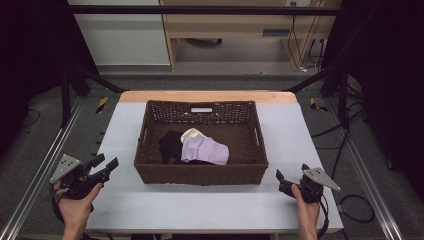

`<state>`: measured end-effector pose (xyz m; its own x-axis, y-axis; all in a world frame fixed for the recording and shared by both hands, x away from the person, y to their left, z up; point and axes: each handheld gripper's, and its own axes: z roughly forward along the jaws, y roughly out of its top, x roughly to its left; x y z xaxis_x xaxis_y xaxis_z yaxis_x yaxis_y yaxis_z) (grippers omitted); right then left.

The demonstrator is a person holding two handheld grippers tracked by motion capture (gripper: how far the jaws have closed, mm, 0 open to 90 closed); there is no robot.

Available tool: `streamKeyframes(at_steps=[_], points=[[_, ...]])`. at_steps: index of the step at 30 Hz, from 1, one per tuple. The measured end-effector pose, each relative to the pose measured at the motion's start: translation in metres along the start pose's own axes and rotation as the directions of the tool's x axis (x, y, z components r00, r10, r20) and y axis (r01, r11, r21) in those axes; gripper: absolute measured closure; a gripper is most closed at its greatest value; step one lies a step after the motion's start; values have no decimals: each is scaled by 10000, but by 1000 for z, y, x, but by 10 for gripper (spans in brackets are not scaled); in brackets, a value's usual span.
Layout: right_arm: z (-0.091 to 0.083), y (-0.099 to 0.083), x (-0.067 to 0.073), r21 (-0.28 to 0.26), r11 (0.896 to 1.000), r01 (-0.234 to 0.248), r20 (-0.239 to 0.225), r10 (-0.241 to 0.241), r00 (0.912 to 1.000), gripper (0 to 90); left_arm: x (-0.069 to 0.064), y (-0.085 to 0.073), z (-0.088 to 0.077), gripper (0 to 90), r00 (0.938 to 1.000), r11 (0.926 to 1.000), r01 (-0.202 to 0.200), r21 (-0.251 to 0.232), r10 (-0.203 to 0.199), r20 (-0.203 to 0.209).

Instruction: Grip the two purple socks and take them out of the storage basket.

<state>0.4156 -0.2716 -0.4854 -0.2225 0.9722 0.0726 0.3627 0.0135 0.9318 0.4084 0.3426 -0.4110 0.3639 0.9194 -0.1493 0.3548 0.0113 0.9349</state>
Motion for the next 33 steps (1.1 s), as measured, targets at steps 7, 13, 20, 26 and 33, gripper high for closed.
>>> streamKeyframes(at_steps=[7, 13, 20, 26, 33], points=[[0, 0, 2, -27, 10000, 74, 85, -74, 9999, 46, -8, 7, -4, 398, 9996, 9998, -176, -3, 176, 228], [0, 0, 5, -36, 9992, 388, 286, -387, 9988, 46, -12, 17, -5, 387, 9985, 9992, -397, 16, 396, 367], [0, 0, 5, 29, 9991, 434, 258, -434, 9987, 48, -18, 32, -1, 381, 9977, 9990, -433, -114, 438, 519], [1, 0, 6, 71, 9990, 440, 257, -442, 9987, 49, -25, 41, 7, 381, 9965, 9986, -515, -130, 523, 656], [1, 0, 6, 135, 9987, 495, 211, -498, 9985, 49, -36, 53, 20, 384, 9936, 9973, -730, -77, 734, 864]])
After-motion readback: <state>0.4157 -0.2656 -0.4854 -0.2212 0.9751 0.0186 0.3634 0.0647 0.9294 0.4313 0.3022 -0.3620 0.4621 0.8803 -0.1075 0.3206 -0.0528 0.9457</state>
